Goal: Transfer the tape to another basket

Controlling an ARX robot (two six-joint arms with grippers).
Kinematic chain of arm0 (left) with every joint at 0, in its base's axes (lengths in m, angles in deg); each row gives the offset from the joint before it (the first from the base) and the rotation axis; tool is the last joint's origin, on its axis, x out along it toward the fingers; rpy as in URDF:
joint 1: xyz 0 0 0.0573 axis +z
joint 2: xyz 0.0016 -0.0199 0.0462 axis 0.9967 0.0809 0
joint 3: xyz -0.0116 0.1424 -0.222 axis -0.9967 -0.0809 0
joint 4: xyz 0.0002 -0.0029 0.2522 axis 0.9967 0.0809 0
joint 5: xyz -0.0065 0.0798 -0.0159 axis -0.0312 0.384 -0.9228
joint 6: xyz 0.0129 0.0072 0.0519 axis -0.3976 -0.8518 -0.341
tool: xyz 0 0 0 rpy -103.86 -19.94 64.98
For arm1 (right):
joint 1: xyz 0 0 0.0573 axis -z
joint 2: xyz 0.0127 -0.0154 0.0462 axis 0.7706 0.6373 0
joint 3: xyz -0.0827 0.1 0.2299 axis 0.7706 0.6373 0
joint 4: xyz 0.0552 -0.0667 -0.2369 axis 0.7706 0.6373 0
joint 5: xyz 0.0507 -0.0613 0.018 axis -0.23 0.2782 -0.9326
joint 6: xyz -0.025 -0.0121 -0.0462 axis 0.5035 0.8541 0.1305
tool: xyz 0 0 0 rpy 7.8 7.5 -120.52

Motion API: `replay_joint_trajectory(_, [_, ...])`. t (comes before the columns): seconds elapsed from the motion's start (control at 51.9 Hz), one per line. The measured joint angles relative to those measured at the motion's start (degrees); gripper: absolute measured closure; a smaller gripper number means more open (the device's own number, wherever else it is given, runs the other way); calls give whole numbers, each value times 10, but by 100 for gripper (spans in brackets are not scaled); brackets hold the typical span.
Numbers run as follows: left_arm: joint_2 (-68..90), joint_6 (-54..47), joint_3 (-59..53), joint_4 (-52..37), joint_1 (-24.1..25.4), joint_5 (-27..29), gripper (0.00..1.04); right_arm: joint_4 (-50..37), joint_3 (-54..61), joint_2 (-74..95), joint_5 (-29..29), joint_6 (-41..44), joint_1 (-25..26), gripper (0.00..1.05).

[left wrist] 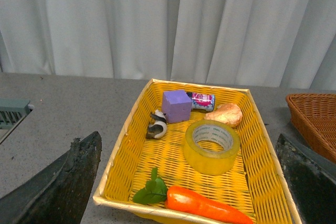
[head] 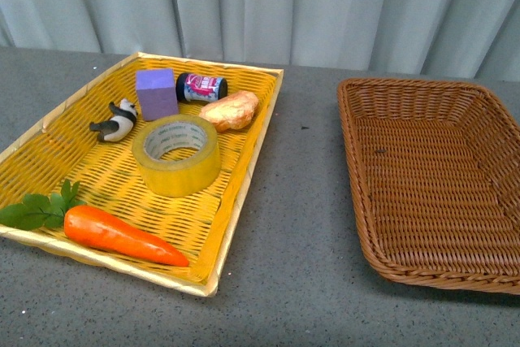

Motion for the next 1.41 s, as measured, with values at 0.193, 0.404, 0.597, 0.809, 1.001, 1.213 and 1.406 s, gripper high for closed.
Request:
replay_joint_trajectory(0.193, [0,0,0,0,0,0,6,0,0,0,0,0,0,9])
replay_joint_trajectory(0.404, [0,0,0,0,0,0,6,0,0,0,0,0,0,9])
replay_joint_trajectory(0.597, [0,0,0,0,0,0,6,0,0,0,0,0,0,9])
replay_joint_trajectory(0.809, [0,0,0,0,0,0,6,0,0,0,0,0,0,9])
replay_joint_trajectory(1.001, [0,0,0,0,0,0,6,0,0,0,0,0,0,9])
replay_joint_trajectory(1.213, [0,0,0,0,0,0,6,0,0,0,0,0,0,9])
replay_joint_trajectory(1.406, [0,0,0,0,0,0,6,0,0,0,0,0,0,9])
